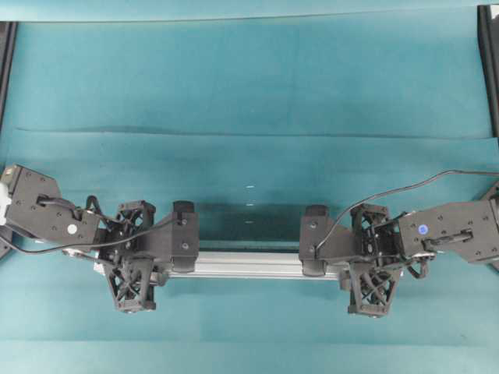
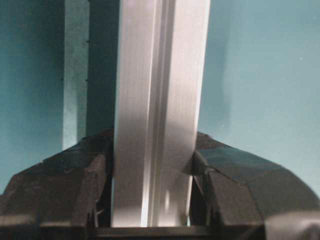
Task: Lift the metal rail with both hands and move it towards you.
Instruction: 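Lift the rail with both grippers off the table, then carry the held rail with both grippers toward the front edge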
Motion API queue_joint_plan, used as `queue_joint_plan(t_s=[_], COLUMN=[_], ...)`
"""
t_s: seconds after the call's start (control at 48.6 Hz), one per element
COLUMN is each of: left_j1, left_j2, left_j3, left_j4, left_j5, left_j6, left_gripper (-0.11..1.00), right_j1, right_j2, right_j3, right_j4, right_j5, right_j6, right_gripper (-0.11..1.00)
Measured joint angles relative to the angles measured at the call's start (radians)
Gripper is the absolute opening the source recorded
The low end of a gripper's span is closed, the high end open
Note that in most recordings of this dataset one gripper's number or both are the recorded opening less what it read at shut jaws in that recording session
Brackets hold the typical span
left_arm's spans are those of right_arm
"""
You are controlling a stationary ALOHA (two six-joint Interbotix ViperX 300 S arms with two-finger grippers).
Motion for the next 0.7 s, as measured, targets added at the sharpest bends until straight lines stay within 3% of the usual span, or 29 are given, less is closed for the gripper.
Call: queue_joint_plan(t_s=[0.391,0.7], left_j1=[0.000,-0.002], left_j2=[-0.005,-0.141], left_j3=[-0.002,-0.066], left_j4=[0.000,0.000], left_j5=[0.017,0.239], left_j6=[0.000,0.003], left_gripper=[0.31,0.31], right_j1=[0.000,-0.017], right_j2=[-0.003,-0.121], right_j3=[-0.014,-0.126], right_j4=[0.002,0.002], right_j5=[0.029,0.276], right_j6=[0.002,0.002], right_gripper=[0.41,0.41])
